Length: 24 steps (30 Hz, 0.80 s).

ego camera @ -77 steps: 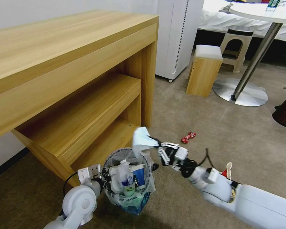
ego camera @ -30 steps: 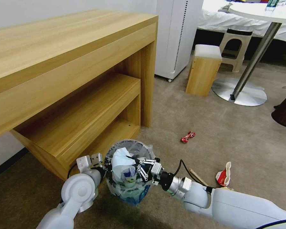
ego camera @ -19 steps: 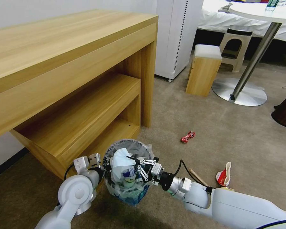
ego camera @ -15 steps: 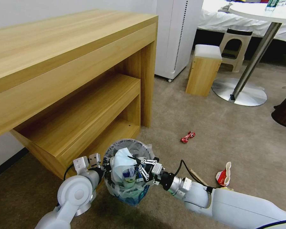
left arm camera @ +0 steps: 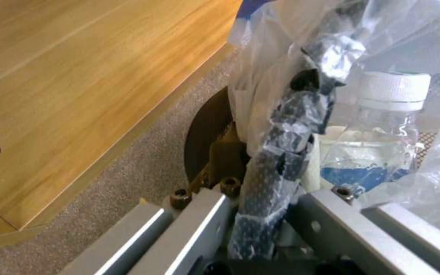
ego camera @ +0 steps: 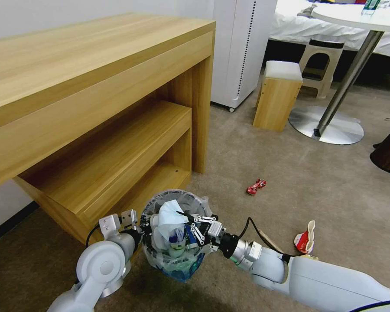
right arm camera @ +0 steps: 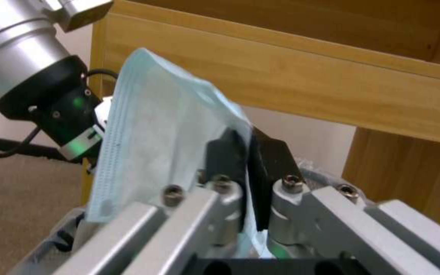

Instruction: Pick up the trash bin and place the garbage on the floor into it.

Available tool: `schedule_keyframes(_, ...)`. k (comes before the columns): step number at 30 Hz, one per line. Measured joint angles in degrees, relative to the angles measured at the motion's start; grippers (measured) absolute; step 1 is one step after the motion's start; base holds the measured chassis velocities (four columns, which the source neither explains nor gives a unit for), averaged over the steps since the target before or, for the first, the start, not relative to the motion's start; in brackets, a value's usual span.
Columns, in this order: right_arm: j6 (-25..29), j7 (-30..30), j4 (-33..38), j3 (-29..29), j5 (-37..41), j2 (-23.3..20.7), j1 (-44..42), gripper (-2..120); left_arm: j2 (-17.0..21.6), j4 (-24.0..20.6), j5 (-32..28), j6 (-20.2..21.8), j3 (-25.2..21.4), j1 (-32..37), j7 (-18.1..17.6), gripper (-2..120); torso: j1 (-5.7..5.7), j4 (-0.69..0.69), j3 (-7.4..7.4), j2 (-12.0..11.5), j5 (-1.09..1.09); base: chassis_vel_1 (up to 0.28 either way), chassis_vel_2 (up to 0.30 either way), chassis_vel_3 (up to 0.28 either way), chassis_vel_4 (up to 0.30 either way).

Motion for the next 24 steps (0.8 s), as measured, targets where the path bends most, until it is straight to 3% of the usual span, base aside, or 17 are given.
schedule_keyframes(9,-0.3,0.4,-0.2,-0.2,-0.9,-0.4,-0.5,39,0.0,-1.5,-1.0,-0.1,-0.5,0.5,-0.4,0,0.0,0.0,0.0,0.0,0.01,0.0,0.0,0.0,0.0)
schedule_keyframes(12,-0.3,0.2,-0.2,-0.1,-1.0,-0.4,-0.8,55,0.0,-2.0,-1.1,-0.1,-0.5,0.9,-0.5,0,0.0,0.0,0.0,0.0,0.01,0.0,0.0,0.0,0.0)
schedule_keyframes(14,-0.3,0.2,-0.1,-0.1,-1.0,-0.5,-0.9,59,0.0,-2.1,-1.1,-0.1,-0.5,1.0,-0.5,0,0.0,0.0,0.0,0.0,0.01,0.0,0.0,0.0,0.0)
schedule_keyframes(20,-0.5,-0.1,0.2,0.1,-1.1,-1.1,-0.9,85,0.1,-2.2,-1.1,-0.1,-0.6,1.1,-0.5,0,0.0,0.0,0.0,0.0,0.0,0.0,0.0,0.0,0.0)
schedule_keyframes(24,-0.5,-0.1,0.4,0.4,-1.3,-1.5,-1.0,95,0.1,-2.2,-1.3,-0.1,-0.6,1.0,-0.6,0,0.0,0.0,0.0,0.0,0.01,0.0,0.0,0.0,0.0)
